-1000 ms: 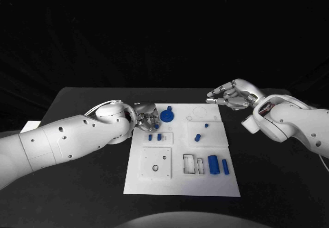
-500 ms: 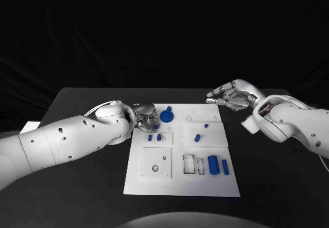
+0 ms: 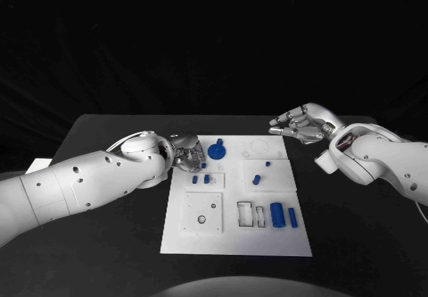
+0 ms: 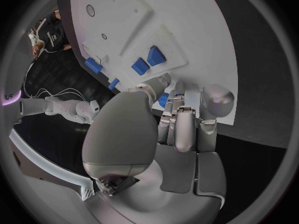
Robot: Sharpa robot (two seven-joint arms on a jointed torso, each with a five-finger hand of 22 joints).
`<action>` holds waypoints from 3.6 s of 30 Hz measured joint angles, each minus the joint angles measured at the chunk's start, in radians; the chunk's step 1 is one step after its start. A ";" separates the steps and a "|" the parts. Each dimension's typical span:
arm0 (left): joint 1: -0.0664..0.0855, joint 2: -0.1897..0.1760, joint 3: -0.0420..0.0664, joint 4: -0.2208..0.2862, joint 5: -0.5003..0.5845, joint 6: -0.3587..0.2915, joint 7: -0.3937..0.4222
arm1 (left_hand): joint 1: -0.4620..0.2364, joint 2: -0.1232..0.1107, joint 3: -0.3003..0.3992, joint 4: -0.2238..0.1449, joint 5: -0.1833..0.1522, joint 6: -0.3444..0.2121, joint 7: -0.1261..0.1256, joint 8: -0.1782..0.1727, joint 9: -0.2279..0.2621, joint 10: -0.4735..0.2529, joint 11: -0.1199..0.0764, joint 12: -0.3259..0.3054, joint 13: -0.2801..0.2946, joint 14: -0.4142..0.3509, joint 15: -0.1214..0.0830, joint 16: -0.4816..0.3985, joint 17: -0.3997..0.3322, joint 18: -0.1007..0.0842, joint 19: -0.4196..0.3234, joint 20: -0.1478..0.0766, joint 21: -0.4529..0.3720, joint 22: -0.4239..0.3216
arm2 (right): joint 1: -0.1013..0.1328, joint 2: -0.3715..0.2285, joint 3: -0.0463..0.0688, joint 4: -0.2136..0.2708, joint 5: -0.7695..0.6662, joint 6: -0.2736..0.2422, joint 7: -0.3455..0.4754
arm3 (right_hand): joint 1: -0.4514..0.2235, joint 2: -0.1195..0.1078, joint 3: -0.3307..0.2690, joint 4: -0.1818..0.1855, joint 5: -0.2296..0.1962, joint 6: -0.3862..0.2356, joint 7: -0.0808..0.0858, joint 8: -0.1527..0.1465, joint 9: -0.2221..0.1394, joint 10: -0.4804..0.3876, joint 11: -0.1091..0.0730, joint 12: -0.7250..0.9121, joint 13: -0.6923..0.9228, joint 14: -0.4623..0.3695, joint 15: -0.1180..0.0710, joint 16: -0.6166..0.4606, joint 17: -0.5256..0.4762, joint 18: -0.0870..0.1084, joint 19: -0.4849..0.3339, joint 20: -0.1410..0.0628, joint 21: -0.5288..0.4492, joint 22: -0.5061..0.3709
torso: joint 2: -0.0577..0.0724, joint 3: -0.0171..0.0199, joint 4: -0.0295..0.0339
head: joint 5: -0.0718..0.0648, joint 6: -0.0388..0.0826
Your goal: Assemble the parts on the task board
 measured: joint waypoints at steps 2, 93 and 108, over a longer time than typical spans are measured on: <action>0.000 -0.004 0.000 -0.002 0.002 -0.009 0.002 | 0.000 0.000 0.000 0.000 0.000 -0.007 0.000 0.000 0.000 -0.005 0.002 -0.004 -0.001 0.000 0.000 0.000 -0.001 0.000 0.001 0.001 0.000 0.000 | 0.000 0.000 0.000 -0.005 -0.001 0.000 -0.002 | 0.015 0.004 -0.002 -0.002 0.001 -0.007 -0.002 0.003 0.000 -0.100 0.003 -0.236 -0.156 0.000 0.000 -0.011 -0.004 0.000 -0.005 -0.003 -0.012 -0.017 | 0.000 -0.0002 0.0000 | 0.001 0.000; -0.031 -0.222 0.000 0.161 1.604 -0.202 0.620 | -0.046 0.051 -0.042 -0.011 0.020 0.090 0.022 0.035 0.006 -0.007 0.014 0.116 0.026 -0.147 0.029 -0.233 -0.420 0.046 -0.143 0.032 -0.437 -0.335 | -0.060 0.103 0.004 0.036 -0.917 0.246 -0.286 | 0.156 -0.113 0.579 -0.110 -0.152 0.173 -0.009 -0.005 0.011 -0.055 0.013 -0.870 -1.103 0.002 0.016 -0.039 -0.058 0.016 0.011 0.011 -0.077 -0.101 | 0.000 0.0000 -0.0006 | -0.037 0.022; -0.031 -0.222 0.000 0.160 1.603 -0.203 0.618 | -0.046 0.051 -0.044 -0.014 0.020 0.090 0.022 0.035 0.007 -0.007 0.014 0.120 0.027 -0.147 0.029 -0.233 -0.422 0.046 -0.143 0.032 -0.437 -0.336 | -0.070 0.090 -0.001 0.068 -0.950 0.222 -0.319 | 0.151 -0.110 0.591 -0.122 -0.155 0.178 -0.007 -0.006 0.014 -0.049 0.011 -0.872 -1.101 -0.002 0.012 -0.038 -0.055 0.016 0.014 0.008 -0.072 -0.092 | 0.000 0.0009 -0.0007 | -0.039 0.019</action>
